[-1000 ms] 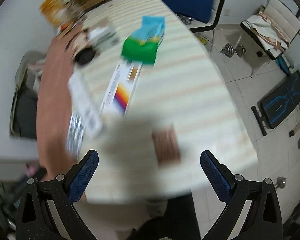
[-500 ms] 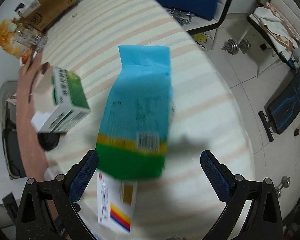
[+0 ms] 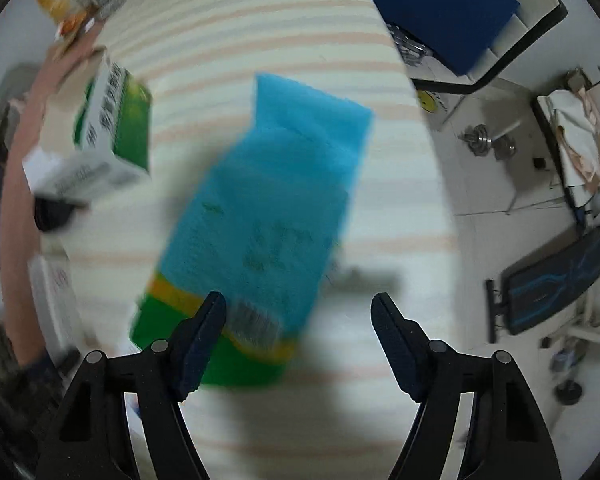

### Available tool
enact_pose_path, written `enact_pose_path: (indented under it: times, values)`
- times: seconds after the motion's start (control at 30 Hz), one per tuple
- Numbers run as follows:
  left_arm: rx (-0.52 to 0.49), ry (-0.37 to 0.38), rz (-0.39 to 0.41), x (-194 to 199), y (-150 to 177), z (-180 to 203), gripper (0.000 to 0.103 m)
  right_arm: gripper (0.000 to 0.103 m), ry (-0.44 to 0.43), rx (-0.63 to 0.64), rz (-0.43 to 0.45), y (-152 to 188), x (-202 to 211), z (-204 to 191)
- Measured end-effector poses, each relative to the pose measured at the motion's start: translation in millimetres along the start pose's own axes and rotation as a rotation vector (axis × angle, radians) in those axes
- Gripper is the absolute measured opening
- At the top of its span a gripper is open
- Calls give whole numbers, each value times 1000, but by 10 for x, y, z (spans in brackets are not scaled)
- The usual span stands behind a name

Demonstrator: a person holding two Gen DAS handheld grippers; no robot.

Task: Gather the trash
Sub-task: 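Grasp the white toothpaste box with the left tool while the right tool grasps the blue-green bag, then lift the toothpaste box and blue-green bag off the table toward the bin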

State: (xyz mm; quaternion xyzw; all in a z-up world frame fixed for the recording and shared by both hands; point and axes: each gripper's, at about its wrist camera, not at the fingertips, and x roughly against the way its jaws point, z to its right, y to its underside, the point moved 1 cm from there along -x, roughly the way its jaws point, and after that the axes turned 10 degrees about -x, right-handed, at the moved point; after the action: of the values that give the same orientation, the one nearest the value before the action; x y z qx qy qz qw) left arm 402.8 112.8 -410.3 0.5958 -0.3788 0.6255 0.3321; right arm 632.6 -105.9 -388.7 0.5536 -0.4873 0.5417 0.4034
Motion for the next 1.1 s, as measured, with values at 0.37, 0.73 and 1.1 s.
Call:
enact_pose_path:
  times: [0.37, 0.73, 1.1]
  values:
    - [26, -5, -12, -61, -162, -72, 43, 103, -85, -233, -38, -203, -259, -186]
    - [3, 8, -5, -29, -132, 3, 43, 87, 31, 92, 16, 184, -99, -192]
    - [-26, -16, 2, -32, -2, 88, 42, 91, 104, 190, -58, 734, -337, -19]
